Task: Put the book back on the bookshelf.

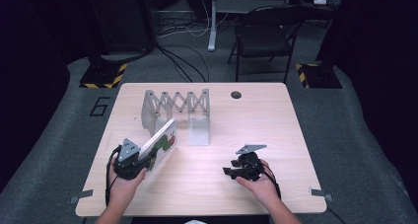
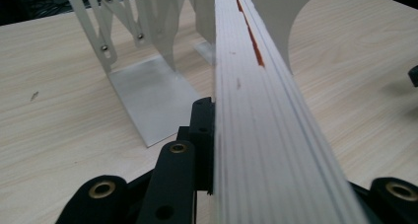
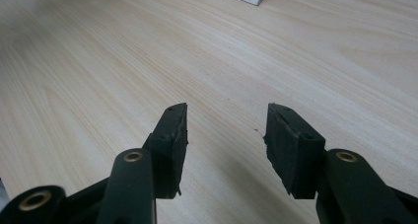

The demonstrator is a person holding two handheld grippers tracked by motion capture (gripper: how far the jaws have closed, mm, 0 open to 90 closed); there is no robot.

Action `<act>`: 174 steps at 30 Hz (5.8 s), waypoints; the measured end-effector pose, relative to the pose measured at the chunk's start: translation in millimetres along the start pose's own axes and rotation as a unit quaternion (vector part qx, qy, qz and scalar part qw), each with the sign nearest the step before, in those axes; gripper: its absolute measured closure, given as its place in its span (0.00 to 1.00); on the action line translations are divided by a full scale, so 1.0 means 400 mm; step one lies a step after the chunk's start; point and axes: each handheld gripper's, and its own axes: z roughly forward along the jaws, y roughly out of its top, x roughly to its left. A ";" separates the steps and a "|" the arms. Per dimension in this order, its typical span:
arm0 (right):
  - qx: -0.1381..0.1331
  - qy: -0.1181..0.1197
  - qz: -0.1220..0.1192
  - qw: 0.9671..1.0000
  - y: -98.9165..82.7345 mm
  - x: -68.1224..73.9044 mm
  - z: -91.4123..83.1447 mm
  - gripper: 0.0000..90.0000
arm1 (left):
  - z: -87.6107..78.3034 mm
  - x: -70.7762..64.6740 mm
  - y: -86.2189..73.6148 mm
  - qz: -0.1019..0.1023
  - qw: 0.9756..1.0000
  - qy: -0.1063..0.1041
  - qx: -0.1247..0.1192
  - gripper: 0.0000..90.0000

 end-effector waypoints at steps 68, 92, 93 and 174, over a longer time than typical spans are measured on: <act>0.006 0.009 0.004 1.000 -0.006 0.010 0.004 0.57 | 0.184 0.028 0.058 -0.054 0.988 0.146 0.008 0.84; 0.010 0.009 0.003 1.000 -0.006 0.012 0.003 0.57 | 0.216 0.036 0.053 -0.060 0.986 0.154 0.039 0.79; 0.008 0.008 0.000 1.000 -0.006 0.011 0.004 0.57 | 0.214 0.037 0.053 -0.061 0.986 0.153 0.039 0.79; 0.003 0.004 0.001 1.000 -0.009 -0.004 -0.008 0.56 | -0.016 -0.005 0.093 -0.063 0.994 0.076 -0.037 0.60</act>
